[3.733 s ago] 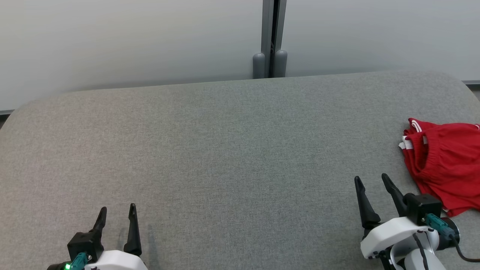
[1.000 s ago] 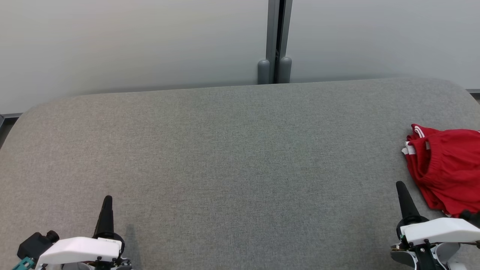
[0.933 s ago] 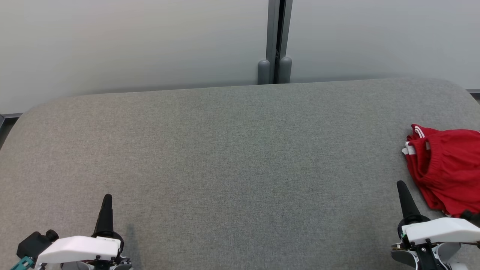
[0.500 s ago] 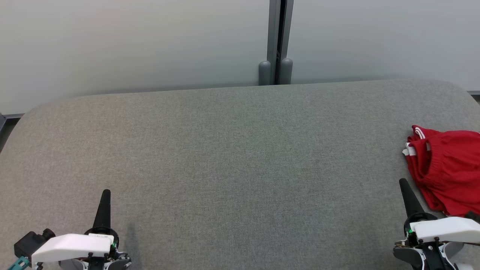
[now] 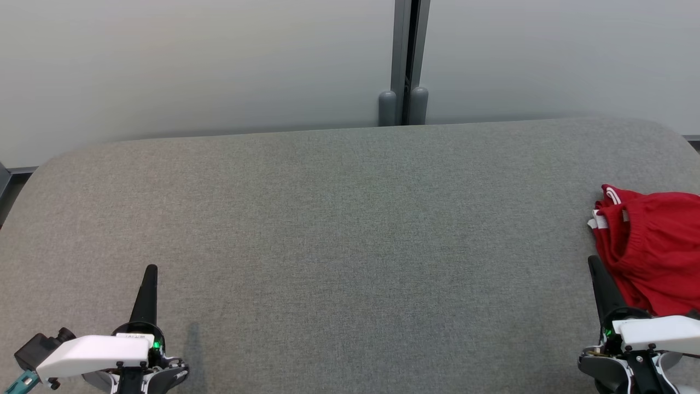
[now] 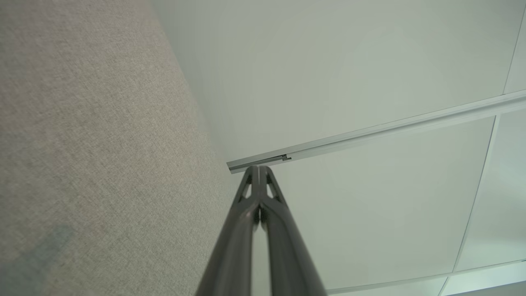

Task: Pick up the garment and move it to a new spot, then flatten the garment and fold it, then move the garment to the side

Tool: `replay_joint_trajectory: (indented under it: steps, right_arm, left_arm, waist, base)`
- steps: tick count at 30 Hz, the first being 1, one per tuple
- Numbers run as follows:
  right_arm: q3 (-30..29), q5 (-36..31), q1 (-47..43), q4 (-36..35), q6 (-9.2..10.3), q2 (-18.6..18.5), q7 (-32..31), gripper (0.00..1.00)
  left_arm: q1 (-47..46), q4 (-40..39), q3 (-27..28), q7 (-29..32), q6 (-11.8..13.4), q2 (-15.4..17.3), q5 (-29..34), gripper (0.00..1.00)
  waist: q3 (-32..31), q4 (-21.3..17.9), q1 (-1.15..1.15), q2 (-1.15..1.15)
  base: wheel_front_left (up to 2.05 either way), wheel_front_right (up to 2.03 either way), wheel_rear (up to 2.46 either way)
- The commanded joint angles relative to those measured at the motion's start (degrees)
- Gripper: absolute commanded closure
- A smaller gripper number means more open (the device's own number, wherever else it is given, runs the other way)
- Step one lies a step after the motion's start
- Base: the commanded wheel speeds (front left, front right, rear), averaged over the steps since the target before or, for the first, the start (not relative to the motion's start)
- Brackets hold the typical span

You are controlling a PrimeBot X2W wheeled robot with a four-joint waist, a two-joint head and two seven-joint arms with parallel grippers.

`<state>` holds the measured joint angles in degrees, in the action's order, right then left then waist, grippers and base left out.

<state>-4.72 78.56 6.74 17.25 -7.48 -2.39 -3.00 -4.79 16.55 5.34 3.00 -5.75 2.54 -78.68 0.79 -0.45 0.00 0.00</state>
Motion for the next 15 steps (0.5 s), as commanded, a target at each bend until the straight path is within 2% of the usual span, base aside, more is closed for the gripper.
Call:
replay_joint_trajectory:
  steps: [1, 15]
  right_arm:
    - [-0.2, 1.2, 0.0, -0.8, -0.02, -0.6, -0.4, 1.0]
    - [-1.1, 7.4, -0.4, -2.1, -0.02, -0.6, -2.0, 1.0]
  left_arm:
    - [-1.0, -0.7, 0.4, 0.4, -0.4, 0.3, -1.2, 1.0]
    - [-1.5, -1.7, 0.8, 1.9, -1.2, 0.4, -7.3, 1.0]
  waist:
    - [0.0, 0.0, 0.0, 0.0]
    - [-0.3, 0.2, 0.0, 0.0]
  base:
    - [0.0, 0.0, 0.0]
    - [0.0, 0.0, 0.0]
